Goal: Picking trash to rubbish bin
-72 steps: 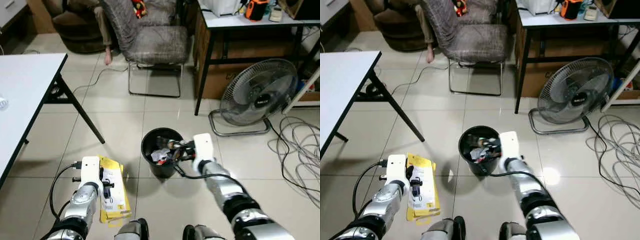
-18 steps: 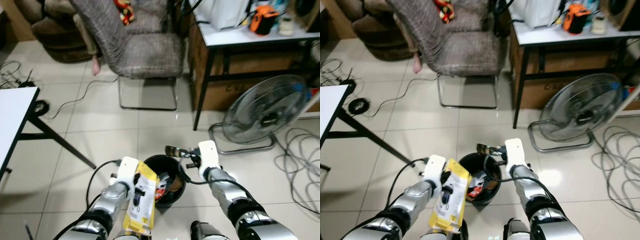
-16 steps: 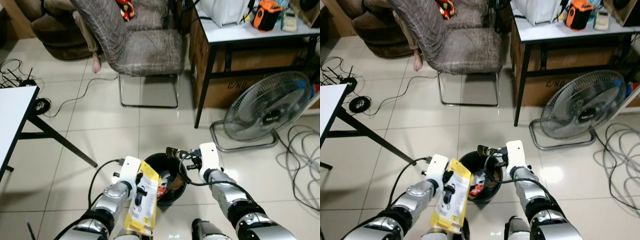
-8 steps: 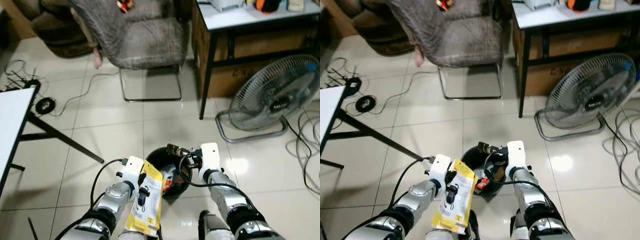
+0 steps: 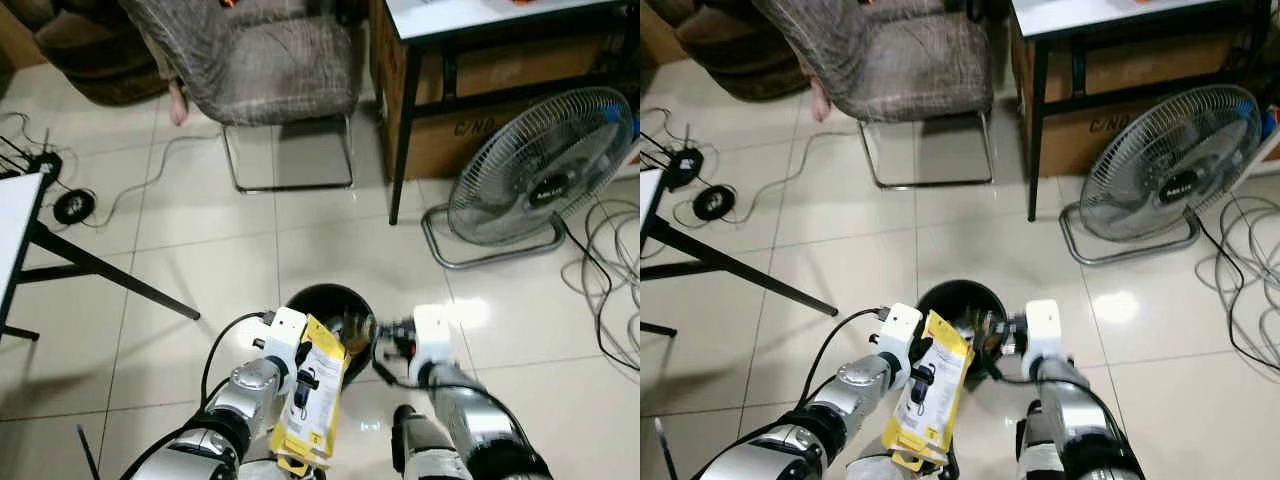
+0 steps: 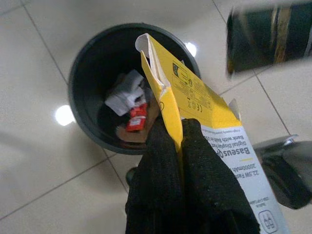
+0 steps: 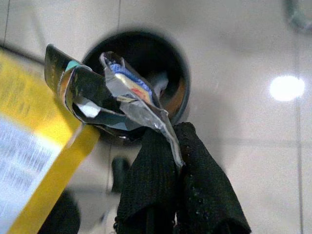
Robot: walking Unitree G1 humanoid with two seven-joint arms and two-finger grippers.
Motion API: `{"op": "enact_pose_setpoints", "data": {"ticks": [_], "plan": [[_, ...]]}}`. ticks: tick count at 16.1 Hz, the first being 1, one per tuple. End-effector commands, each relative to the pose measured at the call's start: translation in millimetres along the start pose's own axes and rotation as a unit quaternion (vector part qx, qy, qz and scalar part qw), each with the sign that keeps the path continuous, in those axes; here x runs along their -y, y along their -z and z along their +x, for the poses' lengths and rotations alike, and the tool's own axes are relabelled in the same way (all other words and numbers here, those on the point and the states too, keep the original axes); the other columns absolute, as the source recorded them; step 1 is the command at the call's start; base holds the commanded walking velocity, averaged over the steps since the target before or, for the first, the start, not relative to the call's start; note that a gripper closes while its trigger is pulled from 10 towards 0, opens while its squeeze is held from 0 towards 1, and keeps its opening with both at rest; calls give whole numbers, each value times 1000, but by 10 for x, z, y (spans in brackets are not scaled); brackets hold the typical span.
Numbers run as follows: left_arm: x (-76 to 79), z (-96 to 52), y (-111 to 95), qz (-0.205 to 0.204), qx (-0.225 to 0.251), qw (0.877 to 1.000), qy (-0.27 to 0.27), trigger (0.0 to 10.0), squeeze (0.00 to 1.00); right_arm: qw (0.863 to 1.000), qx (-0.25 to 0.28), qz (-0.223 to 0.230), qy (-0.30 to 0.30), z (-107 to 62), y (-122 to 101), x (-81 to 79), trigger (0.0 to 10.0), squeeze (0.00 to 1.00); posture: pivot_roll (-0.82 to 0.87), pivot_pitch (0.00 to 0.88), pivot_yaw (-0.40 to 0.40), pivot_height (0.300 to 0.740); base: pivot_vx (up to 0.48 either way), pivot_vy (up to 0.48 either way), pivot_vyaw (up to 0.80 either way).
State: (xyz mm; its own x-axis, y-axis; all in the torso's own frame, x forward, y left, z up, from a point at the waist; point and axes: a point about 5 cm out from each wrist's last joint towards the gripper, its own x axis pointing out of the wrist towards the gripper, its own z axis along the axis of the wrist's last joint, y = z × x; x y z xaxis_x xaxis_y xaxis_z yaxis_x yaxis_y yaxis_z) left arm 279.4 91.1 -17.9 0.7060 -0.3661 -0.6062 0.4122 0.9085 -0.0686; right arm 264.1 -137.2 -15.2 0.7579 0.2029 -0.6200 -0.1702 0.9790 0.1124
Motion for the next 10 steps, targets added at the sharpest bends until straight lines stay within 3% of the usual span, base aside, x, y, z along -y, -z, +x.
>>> {"op": "enact_pose_setpoints", "data": {"ticks": [1, 5, 10], "plan": [[-4, -31, 165, -8, -29, 1000, 1, 10000, 0, 999, -37, 11, -28, -20, 122, -83, 10000, 0, -296, 309, 173, 740, 0, 0, 0], [-3, -40, 207, -26, -31, 999, -2, 10000, 0, 997, -64, 8, -51, -80, 178, -135, 10000, 0, -295, 316, 164, 740, 0, 0, 0], [42, -31, 210, -54, -26, 998, -1, 10000, 0, 997, -63, -2, -41, -135, 124, -67, 10000, 0, -310, 324, 158, 740, 0, 0, 0]]}}
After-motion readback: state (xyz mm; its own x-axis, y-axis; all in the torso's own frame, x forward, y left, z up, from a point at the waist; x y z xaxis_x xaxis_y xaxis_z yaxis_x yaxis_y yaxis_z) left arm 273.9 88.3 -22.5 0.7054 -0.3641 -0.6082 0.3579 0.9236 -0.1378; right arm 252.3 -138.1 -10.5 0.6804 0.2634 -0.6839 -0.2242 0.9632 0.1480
